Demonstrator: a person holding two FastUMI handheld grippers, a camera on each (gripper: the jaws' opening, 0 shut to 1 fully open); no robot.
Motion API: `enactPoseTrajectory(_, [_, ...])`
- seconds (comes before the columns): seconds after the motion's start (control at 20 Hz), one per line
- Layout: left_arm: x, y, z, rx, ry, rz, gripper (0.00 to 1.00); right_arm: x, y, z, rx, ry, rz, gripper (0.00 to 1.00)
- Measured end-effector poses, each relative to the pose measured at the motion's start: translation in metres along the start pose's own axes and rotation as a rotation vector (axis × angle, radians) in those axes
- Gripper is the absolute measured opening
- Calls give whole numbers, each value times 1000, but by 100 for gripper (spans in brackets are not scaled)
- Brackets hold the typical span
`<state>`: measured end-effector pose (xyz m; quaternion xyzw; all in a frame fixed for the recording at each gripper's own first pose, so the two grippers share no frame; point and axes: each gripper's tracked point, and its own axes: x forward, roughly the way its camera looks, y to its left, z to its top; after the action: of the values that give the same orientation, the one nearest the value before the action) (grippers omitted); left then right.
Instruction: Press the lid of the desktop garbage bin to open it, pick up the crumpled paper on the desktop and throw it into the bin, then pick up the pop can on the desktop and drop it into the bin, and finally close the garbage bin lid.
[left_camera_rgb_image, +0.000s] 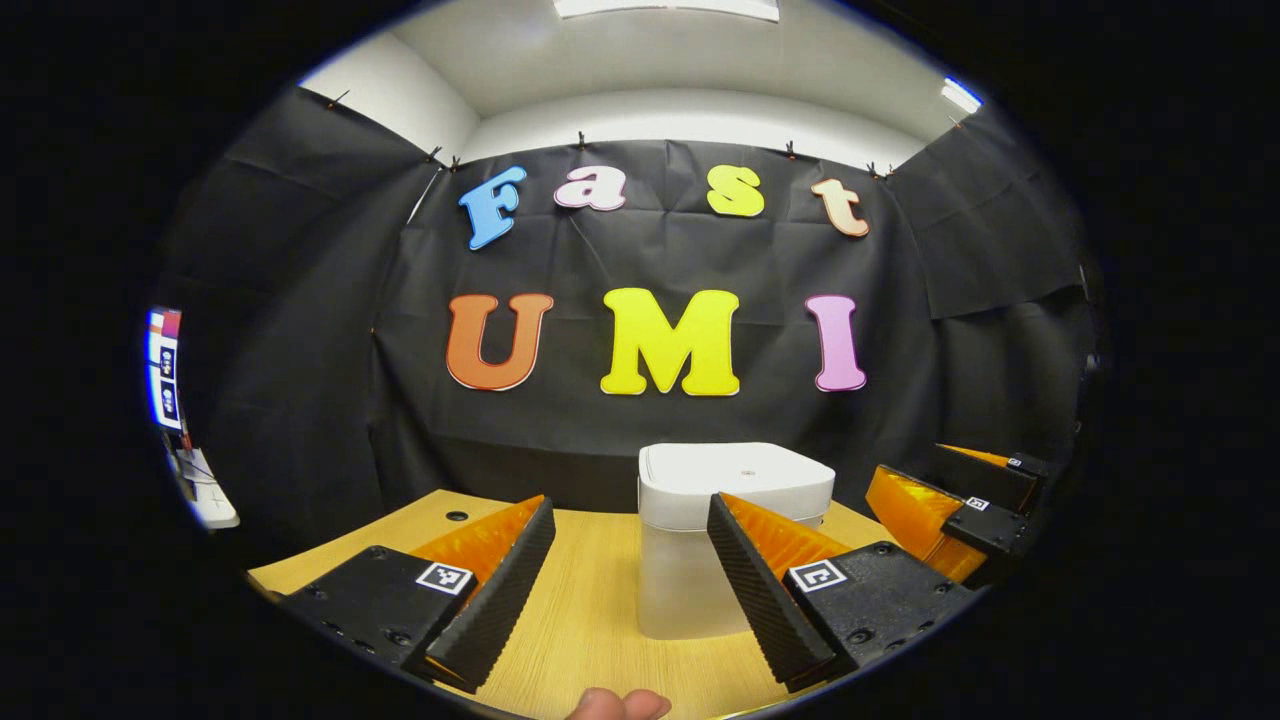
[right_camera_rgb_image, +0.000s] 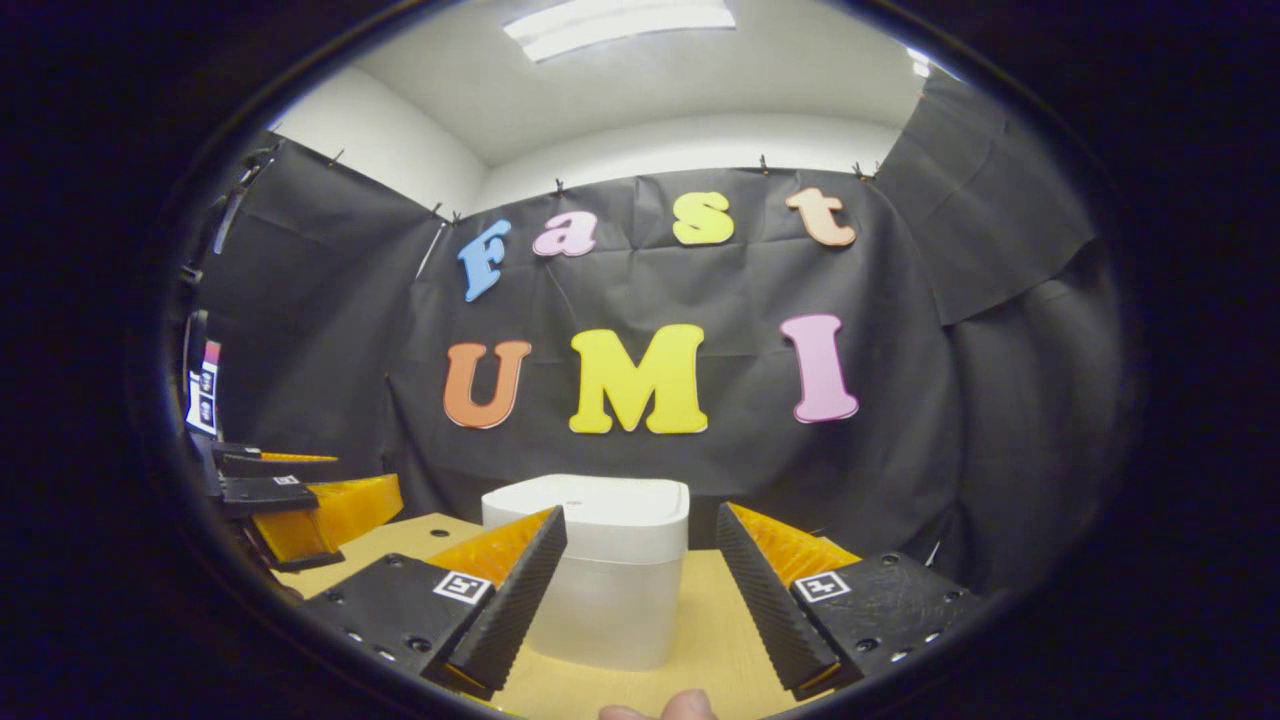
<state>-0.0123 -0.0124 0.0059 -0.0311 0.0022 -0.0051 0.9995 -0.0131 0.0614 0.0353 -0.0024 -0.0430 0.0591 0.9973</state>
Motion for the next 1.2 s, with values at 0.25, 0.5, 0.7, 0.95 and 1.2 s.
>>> enactPoseTrajectory(0.25, [56, 20, -24, 7, 36, 7, 99, 47, 3, -10, -1, -29, 13, 93])
enactPoseTrajectory(0.5, [93, 38, -10, 31, 81, 9, 99, 85, 4, -15, 74, 40, -29, 94])
enactPoseTrajectory(0.7, [88, 41, 40, 70, 57, 26, 98, 87, -11, 16, 99, 81, -134, 94])
enactPoseTrajectory(0.95, [79, 23, 77, 60, 84, -32, 98, 94, -15, 75, 104, 82, -230, 96])
enactPoseTrajectory(1.2, [71, 22, 94, 106, 106, -44, 98, 95, -6, 102, 29, 97, -236, 95])
